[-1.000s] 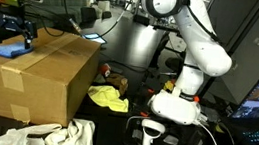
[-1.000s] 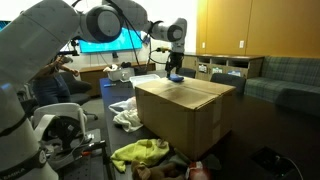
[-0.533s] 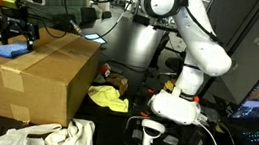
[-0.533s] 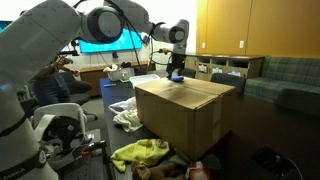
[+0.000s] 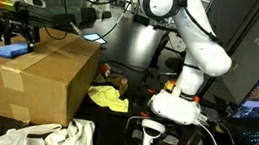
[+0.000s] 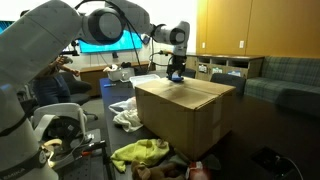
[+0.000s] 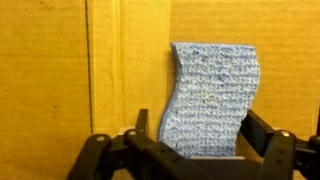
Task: Take all the object from the box and put them on the table and put the objects from the table to the top of the box
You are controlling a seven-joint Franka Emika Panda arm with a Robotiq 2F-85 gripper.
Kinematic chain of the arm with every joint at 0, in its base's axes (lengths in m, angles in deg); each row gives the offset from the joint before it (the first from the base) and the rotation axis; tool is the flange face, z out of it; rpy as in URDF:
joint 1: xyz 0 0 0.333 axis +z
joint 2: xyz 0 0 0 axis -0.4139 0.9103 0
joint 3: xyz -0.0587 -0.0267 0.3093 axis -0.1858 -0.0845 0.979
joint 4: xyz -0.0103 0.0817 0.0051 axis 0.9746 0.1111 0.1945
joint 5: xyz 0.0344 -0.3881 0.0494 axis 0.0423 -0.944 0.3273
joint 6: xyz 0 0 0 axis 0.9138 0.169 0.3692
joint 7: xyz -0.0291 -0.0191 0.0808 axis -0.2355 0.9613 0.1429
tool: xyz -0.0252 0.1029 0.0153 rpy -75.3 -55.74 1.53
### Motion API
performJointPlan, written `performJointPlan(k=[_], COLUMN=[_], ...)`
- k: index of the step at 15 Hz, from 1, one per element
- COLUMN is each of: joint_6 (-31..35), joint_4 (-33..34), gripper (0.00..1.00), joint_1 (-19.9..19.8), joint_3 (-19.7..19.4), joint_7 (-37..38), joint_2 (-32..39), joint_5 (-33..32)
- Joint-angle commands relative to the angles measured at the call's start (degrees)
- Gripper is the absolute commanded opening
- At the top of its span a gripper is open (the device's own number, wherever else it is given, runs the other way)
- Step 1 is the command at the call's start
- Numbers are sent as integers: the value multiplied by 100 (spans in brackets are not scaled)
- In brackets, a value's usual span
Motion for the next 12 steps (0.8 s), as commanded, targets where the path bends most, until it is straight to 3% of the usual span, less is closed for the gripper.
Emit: performJointPlan(k=[1,4,9,12], joint_6=[-131,-133,-177,-120], joint_4=[242,118,-280,-848], gripper=[62,43,38,38], joint_1=[8,1,-40,-77], joint_3=[-28,-10,148,243], joint_7=[115,36,-574,-1027], joint_2=[67,-68,-389,-718], joint_5=[-13,-15,14,54])
